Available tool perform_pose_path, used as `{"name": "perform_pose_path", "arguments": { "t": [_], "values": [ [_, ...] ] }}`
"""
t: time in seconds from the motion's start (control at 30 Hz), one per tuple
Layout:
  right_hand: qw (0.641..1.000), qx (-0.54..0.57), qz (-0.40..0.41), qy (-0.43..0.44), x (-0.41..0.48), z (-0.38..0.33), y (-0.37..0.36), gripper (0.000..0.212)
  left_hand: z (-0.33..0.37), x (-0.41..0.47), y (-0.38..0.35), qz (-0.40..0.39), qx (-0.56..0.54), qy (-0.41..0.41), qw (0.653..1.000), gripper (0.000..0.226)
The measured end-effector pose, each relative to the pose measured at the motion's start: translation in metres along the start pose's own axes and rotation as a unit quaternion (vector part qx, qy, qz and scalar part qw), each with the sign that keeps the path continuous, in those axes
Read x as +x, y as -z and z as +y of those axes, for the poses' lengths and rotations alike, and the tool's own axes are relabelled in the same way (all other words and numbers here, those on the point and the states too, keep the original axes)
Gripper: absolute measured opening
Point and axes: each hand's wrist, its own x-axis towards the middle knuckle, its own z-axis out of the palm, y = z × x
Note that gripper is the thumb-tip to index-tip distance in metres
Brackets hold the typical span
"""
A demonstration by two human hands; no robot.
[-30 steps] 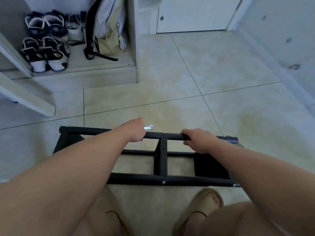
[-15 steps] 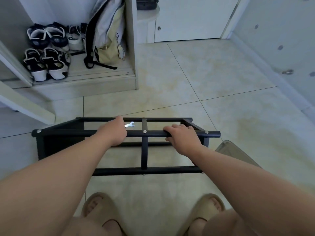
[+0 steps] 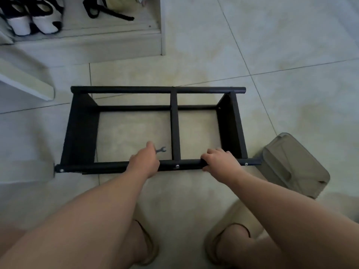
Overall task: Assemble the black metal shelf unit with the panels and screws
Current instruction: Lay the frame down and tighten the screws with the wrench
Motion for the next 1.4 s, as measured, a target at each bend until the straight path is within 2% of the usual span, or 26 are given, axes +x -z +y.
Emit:
{"name": "perform_pose_path", "arguments": {
  "t": [0.13, 0.23, 0.3, 0.4, 0.53, 0.63, 0.77, 0.93, 1.07, 1.27, 1.4],
  "values": [
    [1.0, -0.019, 0.01, 0.014, 0.004, 0.004, -0.01, 0.035, -0.002, 0.013, -0.003, -0.005, -0.018, -0.014, 1.0, 0.013],
    [1.0, 0.007, -0.015, 0.01, 0.009, 0.008, 0.0, 0.043, 0.005, 0.022, 0.016, -0.04, -0.028, -0.019, 0.999, 0.012],
    [1.0, 0.018, -0.005, 0.017, 0.011, 0.007, 0.009, 0.06, 0.012, 0.027, 0.036, -0.085, 0.027, -0.03, 0.996, 0.024],
    [0.996, 0.042, 0.067, 0.049, 0.016, -0.006, 0.022, 0.081, 0.022, 0.031, 0.069, -0.127, 0.14, -0.064, 0.98, 0.033],
    [0.99, 0.043, 0.085, 0.104, 0.032, -0.028, 0.028, 0.1, 0.022, 0.038, 0.104, -0.093, 0.207, -0.1, 0.969, 0.028],
    [0.989, -0.009, 0.076, 0.124, 0.048, -0.032, 0.022, 0.106, 0.016, 0.046, 0.111, -0.128, 0.224, -0.12, 0.959, 0.018],
    [0.987, -0.022, 0.077, 0.143, 0.066, -0.032, 0.009, 0.103, 0.001, 0.059, 0.099, -0.198, 0.19, -0.123, 0.954, 0.01],
    [0.977, -0.022, 0.107, 0.183, 0.071, -0.025, -0.006, 0.109, -0.015, 0.084, 0.068, -0.22, 0.142, -0.139, 0.955, 0.006],
    [0.97, -0.035, 0.13, 0.205, 0.071, -0.018, -0.01, 0.111, -0.021, 0.093, 0.039, -0.204, 0.037, -0.163, 0.965, 0.014],
    [0.963, -0.024, 0.163, 0.216, 0.075, -0.017, -0.017, 0.109, -0.028, 0.091, 0.01, -0.189, -0.164, -0.135, 0.959, 0.019],
    [0.963, -0.02, 0.161, 0.217, 0.073, -0.018, -0.015, 0.109, -0.026, 0.079, 0.004, -0.185, -0.135, -0.172, 0.958, 0.014]
  ]
}}
